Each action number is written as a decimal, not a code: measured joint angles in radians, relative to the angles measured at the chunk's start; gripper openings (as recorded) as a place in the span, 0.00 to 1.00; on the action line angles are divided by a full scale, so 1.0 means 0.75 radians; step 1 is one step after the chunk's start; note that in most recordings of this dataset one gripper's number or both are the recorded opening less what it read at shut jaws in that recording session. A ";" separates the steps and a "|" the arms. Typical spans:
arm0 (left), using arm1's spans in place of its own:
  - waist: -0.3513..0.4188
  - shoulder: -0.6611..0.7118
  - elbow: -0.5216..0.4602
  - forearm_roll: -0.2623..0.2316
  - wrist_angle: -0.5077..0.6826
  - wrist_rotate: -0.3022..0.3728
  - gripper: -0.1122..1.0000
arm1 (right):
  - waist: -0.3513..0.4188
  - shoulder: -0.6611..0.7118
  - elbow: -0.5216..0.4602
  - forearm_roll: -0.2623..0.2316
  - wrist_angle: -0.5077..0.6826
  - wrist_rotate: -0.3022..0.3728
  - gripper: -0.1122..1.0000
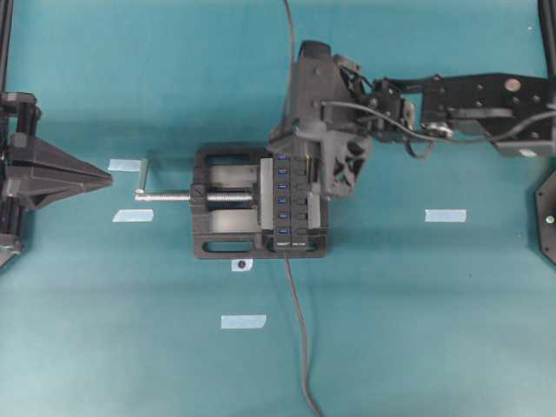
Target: Insert the USB into the front port of the fixed hub.
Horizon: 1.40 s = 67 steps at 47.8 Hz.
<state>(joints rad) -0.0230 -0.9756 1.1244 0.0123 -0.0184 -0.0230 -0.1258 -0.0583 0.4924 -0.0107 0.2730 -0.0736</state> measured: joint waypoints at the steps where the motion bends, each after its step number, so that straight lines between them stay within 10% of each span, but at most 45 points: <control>1: 0.000 0.000 0.000 0.000 0.000 0.000 0.10 | 0.004 -0.002 0.000 0.002 0.006 0.004 0.14; 67: 0.000 -0.016 0.000 0.000 0.000 -0.039 0.10 | 0.215 0.092 0.022 0.006 0.033 0.108 0.14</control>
<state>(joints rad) -0.0230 -0.9879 1.1244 0.0123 -0.0184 -0.0522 0.0353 0.0107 0.5093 -0.0061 0.2976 0.0077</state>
